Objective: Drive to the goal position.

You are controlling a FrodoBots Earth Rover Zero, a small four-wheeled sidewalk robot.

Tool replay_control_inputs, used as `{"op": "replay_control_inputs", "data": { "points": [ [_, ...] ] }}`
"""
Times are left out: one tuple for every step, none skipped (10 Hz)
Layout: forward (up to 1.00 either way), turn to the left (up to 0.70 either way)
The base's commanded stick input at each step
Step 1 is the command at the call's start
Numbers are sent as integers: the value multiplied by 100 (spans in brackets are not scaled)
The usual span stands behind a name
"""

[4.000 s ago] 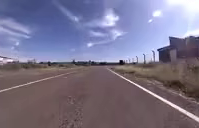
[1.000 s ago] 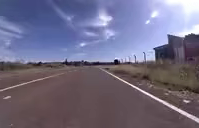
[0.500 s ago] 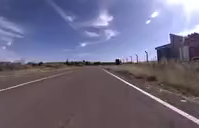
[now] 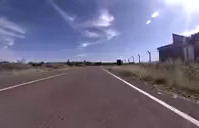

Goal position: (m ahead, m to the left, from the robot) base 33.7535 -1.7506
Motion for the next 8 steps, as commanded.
{"op": "replay_control_inputs", "data": {
  "points": [
    [100,0],
    [100,0],
    [100,0],
    [100,0],
    [100,0],
    [100,0],
    [100,0],
    [100,0]
  ]
}}
